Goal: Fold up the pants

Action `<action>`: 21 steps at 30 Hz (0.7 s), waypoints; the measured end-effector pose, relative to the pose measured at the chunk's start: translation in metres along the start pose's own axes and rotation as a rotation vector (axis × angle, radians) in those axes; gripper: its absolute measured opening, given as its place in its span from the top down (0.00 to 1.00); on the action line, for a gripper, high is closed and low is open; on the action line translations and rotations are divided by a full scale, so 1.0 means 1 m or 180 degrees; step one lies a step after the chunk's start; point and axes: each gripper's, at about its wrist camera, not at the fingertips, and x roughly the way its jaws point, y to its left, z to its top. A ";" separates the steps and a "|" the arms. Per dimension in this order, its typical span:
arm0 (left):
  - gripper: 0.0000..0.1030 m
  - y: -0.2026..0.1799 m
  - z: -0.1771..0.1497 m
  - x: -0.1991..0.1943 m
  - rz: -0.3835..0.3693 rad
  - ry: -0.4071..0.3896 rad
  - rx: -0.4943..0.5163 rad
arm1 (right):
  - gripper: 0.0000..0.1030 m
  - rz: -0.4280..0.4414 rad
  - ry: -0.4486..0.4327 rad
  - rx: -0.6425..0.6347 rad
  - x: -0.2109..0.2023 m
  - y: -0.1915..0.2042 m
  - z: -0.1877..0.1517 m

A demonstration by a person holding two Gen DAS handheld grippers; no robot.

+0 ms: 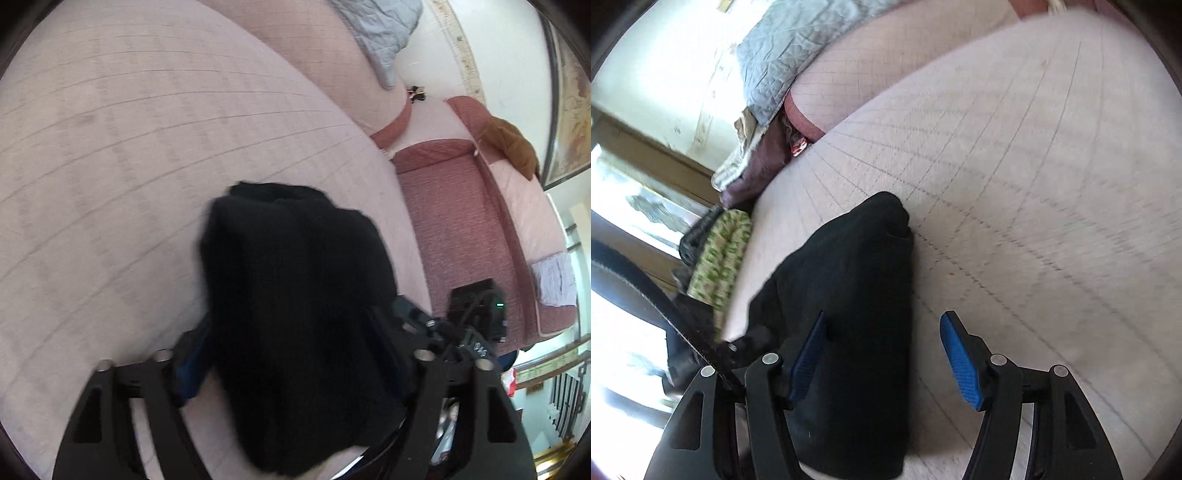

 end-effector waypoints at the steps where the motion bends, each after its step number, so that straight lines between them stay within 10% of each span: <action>1: 0.13 -0.003 0.000 0.003 0.0001 0.0000 0.0000 | 0.34 0.0082 0.0030 0.0079 0.005 -0.003 0.001; 4: 0.19 -0.014 0.004 0.012 0.0156 0.0022 0.0112 | 0.34 0.0279 0.0027 0.0159 0.016 -0.005 0.004; 6: 0.60 -0.016 0.003 0.012 0.0300 0.0053 0.0128 | 0.37 0.0280 0.0030 0.0184 0.021 -0.003 0.005; 7: 0.63 -0.016 0.002 0.009 0.0256 0.0078 0.0114 | 0.41 0.0274 0.0034 0.0176 0.021 -0.001 0.006; 21: 0.66 -0.051 0.090 0.003 0.0418 -0.0276 0.0360 | 0.52 0.0263 -0.0224 -0.0145 0.019 0.051 0.077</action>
